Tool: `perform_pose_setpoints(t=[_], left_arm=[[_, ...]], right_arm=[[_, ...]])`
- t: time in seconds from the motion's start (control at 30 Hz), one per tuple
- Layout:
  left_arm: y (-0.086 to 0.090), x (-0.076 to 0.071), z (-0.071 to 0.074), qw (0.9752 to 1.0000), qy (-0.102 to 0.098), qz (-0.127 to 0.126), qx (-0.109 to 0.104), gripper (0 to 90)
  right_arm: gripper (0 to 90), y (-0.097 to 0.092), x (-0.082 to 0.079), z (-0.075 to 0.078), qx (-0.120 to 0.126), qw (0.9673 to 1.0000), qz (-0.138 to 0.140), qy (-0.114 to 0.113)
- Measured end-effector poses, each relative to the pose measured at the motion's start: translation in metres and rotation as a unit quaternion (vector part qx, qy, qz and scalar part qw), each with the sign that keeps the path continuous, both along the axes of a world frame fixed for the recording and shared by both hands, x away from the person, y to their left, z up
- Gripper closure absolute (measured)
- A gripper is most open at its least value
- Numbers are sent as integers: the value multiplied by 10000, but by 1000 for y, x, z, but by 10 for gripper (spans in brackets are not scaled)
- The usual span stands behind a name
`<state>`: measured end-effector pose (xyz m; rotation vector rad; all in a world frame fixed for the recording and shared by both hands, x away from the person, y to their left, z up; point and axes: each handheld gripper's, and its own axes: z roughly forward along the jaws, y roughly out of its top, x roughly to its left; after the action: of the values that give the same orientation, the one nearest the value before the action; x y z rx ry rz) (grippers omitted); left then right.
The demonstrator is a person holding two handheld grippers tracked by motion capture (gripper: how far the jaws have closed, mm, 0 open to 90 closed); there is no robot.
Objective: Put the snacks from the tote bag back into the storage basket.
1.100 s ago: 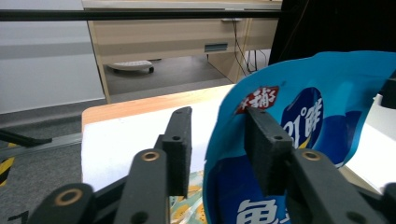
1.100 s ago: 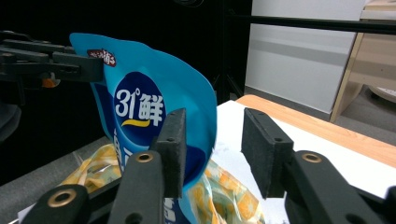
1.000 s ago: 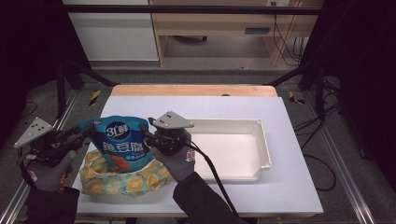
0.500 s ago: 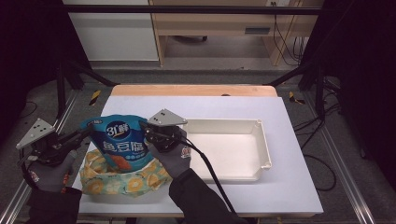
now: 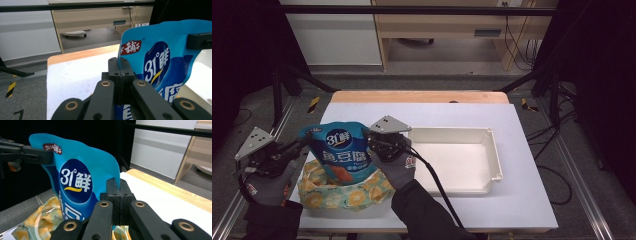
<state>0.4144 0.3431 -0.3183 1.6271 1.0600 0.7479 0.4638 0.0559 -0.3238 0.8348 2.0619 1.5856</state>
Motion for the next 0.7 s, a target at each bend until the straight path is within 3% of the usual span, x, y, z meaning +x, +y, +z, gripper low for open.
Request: perform_pose_setpoints(t=[0.43,0.7], left_arm=[[-3,-16,29,9992,-394,-29,-58,900],[-12,-21,51,9987,-515,-48,-39,900]], right_arm=[[900,-4,-9,29,116,9994,43,-325],[900,-14,-14,48,227,9988,112,-423]])
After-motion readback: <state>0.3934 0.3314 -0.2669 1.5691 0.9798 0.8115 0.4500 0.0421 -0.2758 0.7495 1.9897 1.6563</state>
